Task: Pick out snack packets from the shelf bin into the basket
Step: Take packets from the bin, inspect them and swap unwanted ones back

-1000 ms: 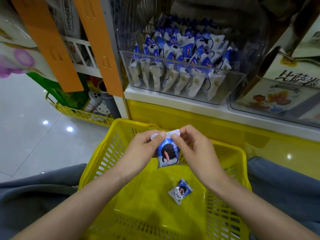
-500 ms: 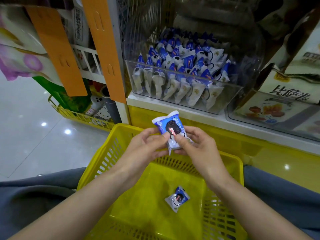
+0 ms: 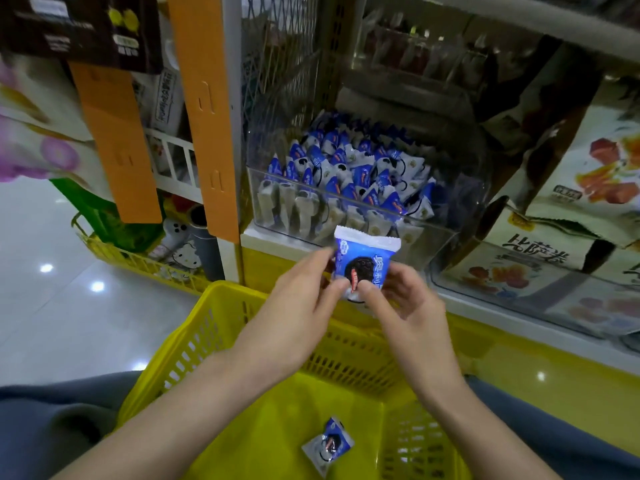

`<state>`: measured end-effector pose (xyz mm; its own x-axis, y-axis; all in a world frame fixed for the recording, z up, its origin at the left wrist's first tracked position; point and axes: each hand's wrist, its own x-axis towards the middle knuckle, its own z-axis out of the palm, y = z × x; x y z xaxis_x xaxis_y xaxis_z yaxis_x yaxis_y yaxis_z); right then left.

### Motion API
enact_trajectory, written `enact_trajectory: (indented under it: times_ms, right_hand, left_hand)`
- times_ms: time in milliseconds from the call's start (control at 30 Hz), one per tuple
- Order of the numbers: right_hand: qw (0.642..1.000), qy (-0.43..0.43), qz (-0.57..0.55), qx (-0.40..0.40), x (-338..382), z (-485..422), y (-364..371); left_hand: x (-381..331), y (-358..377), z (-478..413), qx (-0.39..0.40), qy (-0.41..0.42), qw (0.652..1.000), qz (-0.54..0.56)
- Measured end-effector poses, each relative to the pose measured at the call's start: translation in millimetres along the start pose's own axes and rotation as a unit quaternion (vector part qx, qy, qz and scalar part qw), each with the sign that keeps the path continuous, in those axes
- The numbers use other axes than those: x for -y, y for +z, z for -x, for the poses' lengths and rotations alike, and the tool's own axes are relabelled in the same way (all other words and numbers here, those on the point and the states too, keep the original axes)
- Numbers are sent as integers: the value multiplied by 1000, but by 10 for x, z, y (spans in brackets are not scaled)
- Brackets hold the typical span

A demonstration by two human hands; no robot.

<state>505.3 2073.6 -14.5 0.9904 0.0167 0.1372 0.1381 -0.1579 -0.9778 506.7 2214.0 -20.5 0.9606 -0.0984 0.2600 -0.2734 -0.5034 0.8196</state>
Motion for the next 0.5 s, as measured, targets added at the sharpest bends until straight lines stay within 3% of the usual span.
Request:
enact_trajectory:
  times_ms: [133,233,367,500]
  right_hand:
    - [989,-119,46,-79,334,-172,-225]
    - [963,-178,154,-133,583,-472,-402]
    - [915,-189,328,-142,820,-910,-538]
    - [868,-158,461,-98,892,-1142,-577]
  left_hand:
    - [-274,-179,-336,10,109,991,-71]
    - [-406,-250,-679,30,189,965,-179]
    - [-474,-149,-1029,74,278,906,-310]
    - [-411,-54,-1173,200,252,881,-347]
